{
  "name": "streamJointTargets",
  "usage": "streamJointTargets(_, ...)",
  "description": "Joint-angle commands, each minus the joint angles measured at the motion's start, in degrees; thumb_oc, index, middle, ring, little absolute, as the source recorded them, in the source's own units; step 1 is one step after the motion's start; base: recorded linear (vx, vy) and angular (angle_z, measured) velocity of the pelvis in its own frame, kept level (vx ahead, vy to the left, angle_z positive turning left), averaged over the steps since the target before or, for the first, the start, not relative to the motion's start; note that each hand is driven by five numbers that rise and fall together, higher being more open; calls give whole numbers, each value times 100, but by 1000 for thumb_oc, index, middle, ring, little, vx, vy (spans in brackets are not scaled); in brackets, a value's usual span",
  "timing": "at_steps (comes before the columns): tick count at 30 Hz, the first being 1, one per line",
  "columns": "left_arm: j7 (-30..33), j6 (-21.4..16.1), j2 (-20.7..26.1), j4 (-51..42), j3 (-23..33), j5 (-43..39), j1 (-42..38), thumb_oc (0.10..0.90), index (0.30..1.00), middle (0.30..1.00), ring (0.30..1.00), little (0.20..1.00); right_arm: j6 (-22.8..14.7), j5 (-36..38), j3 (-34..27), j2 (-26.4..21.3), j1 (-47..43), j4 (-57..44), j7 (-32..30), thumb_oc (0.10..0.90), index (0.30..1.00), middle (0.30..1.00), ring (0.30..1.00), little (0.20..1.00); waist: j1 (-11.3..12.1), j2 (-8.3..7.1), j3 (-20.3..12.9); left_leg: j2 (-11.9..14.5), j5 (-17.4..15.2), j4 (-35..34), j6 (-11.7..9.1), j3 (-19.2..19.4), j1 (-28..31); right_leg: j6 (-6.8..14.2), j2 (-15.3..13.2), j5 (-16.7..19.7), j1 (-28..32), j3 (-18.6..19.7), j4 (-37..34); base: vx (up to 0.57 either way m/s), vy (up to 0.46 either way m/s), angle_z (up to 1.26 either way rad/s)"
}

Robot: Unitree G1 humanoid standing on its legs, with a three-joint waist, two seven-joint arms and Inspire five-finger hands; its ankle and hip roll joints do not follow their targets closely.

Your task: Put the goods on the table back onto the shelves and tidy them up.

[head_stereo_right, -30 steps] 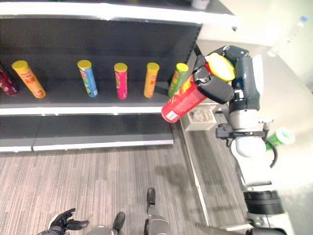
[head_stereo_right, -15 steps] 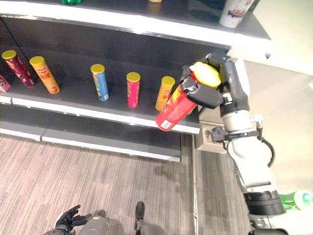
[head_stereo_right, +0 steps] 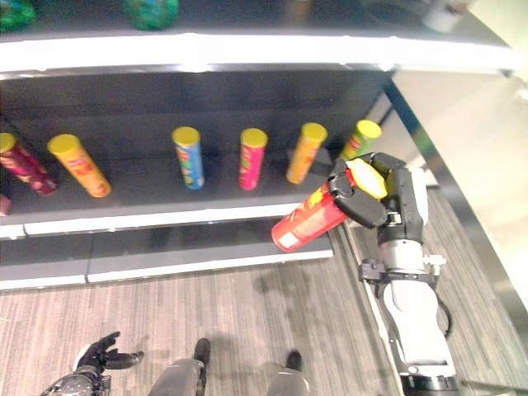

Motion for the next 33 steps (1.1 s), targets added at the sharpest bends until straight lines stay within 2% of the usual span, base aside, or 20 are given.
streamJointTargets(1,22,42,514,58,-58,92,479,800,900,900,900,900,-559,-16,-554,-352,-885,-370,-122,400,300,300,300,300,83,-360,-557,469,505,-1618,-674,-47,272,426,-202,226,878,-125,-73,2,317,10)
streamJointTargets(2,-26,44,485,37,-74,46,465,800,900,900,900,900,-530,-48,-538,-386,-881,-323,-103,400,300,300,300,300,79,-444,-574,332,482,-1618,-672,7,271,416,80,6,881,-246,-142,25,290,1)
streamJointTargets(4,-73,47,441,-27,-92,-64,449,800,900,900,900,900,-539,-13,-532,-421,-911,-283,-40,400,300,300,300,300,72,-665,-565,59,478,-1618,-663,159,312,337,848,-818,820,-433,-590,20,236,-4)
streamJointTargets(5,-82,48,382,-111,-55,-163,491,800,900,900,900,900,-614,25,-493,-387,-952,-254,-85,400,300,300,300,300,124,-856,-499,-154,419,-1569,-639,281,416,198,1406,-1433,777,-426,-1144,-5,151,0)
streamJointTargets(6,-82,49,383,-113,-54,-163,489,800,900,900,900,900,-616,25,-494,-386,-955,-251,-86,400,300,300,300,300,125,-854,-498,-150,437,-1577,-638,281,412,195,1411,-1415,776,-426,-1159,0,145,0)
streamJointTargets(7,-77,34,329,-175,-24,-220,519,800,900,900,900,900,-683,76,-483,-369,-975,-269,-112,400,300,300,300,300,113,-939,-448,-280,360,-1533,-609,262,499,117,1626,-1481,672,-249,-1420,-2,91,-1)
streamJointTargets(8,-79,20,249,-159,4,-268,547,800,900,900,900,900,-712,84,-450,-370,-971,-286,-108,400,300,300,300,300,92,-966,-366,-403,238,-1368,-552,182,531,47,1718,-1480,566,11,-1554,-17,129,-1)
streamJointTargets(9,-71,5,188,-239,7,-277,599,800,900,900,900,900,-711,96,-489,-373,-957,-360,-109,400,300,300,300,300,112,-986,-299,-521,184,-1123,-528,127,485,-7,1682,-1432,624,83,-1685,-38,127,14)
streamJointTargets(10,-89,-13,118,-412,-13,-312,691,800,900,900,900,900,-667,68,-510,-381,-920,-449,-62,400,300,300,300,300,105,-939,-190,-640,72,-895,-512,20,475,-59,1741,-1361,559,206,-1639,-96,130,18)
streamJointTargets(12,-19,-49,53,-545,-16,-392,775,800,900,900,900,900,-736,94,-410,-362,-1035,-481,-116,400,300,300,300,300,255,-946,69,-961,79,-153,-726,-277,115,-103,1608,-1246,608,297,-1747,-156,116,33)
streamJointTargets(13,-17,-48,54,-546,-14,-393,772,800,900,900,900,900,-738,93,-408,-362,-1041,-477,-119,400,300,300,300,300,235,-943,69,-969,59,-95,-728,-292,79,-102,1608,-1240,613,277,-1763,-164,134,63)
streamJointTargets(14,-36,-54,19,-596,-11,-458,767,800,900,900,900,900,-722,126,-445,-395,-994,-541,-54,400,300,300,300,300,175,-967,147,-818,-93,175,-922,-235,-134,-101,1448,-1194,632,264,-1840,-76,87,58)
streamJointTargets(23,-36,-54,19,-596,-11,-458,767,800,900,900,900,900,-721,126,-445,-395,-993,-542,-53,400,300,300,300,300,166,-965,133,-820,-94,184,-922,-243,-154,-100,1449,-1192,619,255,-1841,-10,18,21)
streamJointTargets(24,-49,-71,7,-683,-21,-474,831,800,900,900,900,900,-680,172,-409,-415,-976,-532,14,400,300,300,300,300,162,-992,132,-470,-243,236,-876,-102,-169,-44,1309,-1173,652,235,-1939,-61,247,-6)
streamJointTargets(25,-97,-83,50,-701,-54,-433,910,800,900,900,900,900,-680,230,-238,-431,-1034,-515,119,400,300,300,300,300,258,-950,57,177,-129,67,-847,-279,-230,78,1116,-1133,621,222,-2095,-53,652,-1)
streamJointTargets(26,-120,-95,198,-702,-172,-256,934,800,900,900,900,900,-707,352,-109,-449,-1108,-501,192,400,300,300,300,300,223,-681,-152,828,292,-856,-896,-827,-41,265,908,-1156,570,348,-2279,-123,1346,-6)
streamJointTargets(27,-143,-119,388,-797,-323,-105,788,800,900,900,900,900,-593,331,1,-435,-1346,-298,183,400,300,300,300,300,25,-437,-114,370,56,-1103,-833,-840,269,396,368,-686,314,602,-2276,-144,1398,-58)
streamJointTargets(28,-170,-40,497,-328,-169,67,684,800,900,900,900,900,-550,287,297,-328,-1640,-251,235,400,300,300,300,300,-24,-509,27,121,-56,-966,-621,-690,193,276,653,-427,-89,853,-2197,-142,1015,-66)
streamJointTargets(30,-161,-51,450,-269,-175,51,620,800,900,900,900,900,-582,357,518,-366,-1817,-232,295,400,300,300,300,300,-106,-536,174,32,-61,-1032,-549,-682,272,296,1084,-354,-560,1006,-2273,-6,167,-102)
streamJointTargets(33,-146,-79,403,-271,-235,91,556,800,900,900,900,900,-583,376,547,-478,-1783,-309,334,400,300,300,300,300,-101,-562,233,-109,-108,-967,-522,-777,291,295,1083,-420,-421,1127,-2426,73,-5,-40)
